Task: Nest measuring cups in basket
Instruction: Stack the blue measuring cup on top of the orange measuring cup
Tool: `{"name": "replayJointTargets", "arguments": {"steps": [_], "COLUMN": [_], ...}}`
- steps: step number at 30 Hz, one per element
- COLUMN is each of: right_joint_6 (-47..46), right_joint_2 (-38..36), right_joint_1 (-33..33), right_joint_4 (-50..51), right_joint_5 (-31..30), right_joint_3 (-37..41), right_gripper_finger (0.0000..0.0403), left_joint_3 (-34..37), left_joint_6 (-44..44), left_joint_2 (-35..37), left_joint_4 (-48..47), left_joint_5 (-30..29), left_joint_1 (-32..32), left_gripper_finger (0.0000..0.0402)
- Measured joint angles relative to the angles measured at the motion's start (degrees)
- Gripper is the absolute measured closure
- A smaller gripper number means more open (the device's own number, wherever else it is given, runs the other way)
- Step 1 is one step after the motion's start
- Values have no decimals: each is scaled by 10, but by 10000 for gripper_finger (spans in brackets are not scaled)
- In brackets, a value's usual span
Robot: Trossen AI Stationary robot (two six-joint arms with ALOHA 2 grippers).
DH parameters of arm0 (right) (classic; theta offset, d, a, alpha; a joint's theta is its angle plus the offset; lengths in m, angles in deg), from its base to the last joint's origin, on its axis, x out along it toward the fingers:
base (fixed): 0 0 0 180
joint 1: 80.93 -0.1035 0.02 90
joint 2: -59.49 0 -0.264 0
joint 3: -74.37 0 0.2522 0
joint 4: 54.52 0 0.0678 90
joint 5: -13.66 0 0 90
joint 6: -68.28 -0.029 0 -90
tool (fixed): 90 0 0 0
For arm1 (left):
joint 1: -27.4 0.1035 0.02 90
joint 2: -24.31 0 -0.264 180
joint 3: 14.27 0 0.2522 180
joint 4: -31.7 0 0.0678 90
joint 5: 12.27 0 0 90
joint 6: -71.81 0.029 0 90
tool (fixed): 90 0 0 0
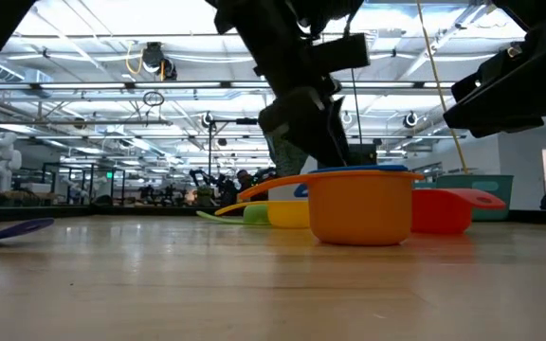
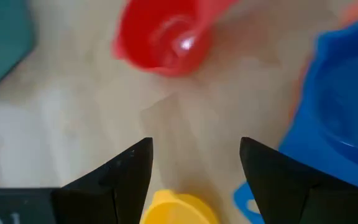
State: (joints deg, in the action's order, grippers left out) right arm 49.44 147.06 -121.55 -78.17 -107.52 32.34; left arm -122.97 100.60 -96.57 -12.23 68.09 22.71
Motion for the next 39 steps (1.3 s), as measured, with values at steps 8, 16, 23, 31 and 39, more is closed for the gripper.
{"name": "replayJointTargets", "arguments": {"steps": [8,16,23,31,39], "right_joint_6": [-4,0,0,2,2], "right_joint_2": [0,0,0,0,0], "right_joint_1": [-12,-12,-13,-15,-15], "right_joint_4": [-1,-5,-10,-13,-13], "right_joint_5": [0,-2,-1,-2,-2], "right_joint_3": [0,0,0,0,0], "right_gripper_finger": [331,331,331,331,331], "left_joint_3": [-2,-1,1,0,-2], "left_joint_6": [22,31,56,20,-38], "left_joint_2": [0,0,-31,-24,-23], "left_joint_4": [-32,35,14,-66,-117], "left_joint_5": [11,8,6,22,71], "left_joint_1": [2,3,5,-5,-22], "left_gripper_finger": [158,158,158,158,158]}}
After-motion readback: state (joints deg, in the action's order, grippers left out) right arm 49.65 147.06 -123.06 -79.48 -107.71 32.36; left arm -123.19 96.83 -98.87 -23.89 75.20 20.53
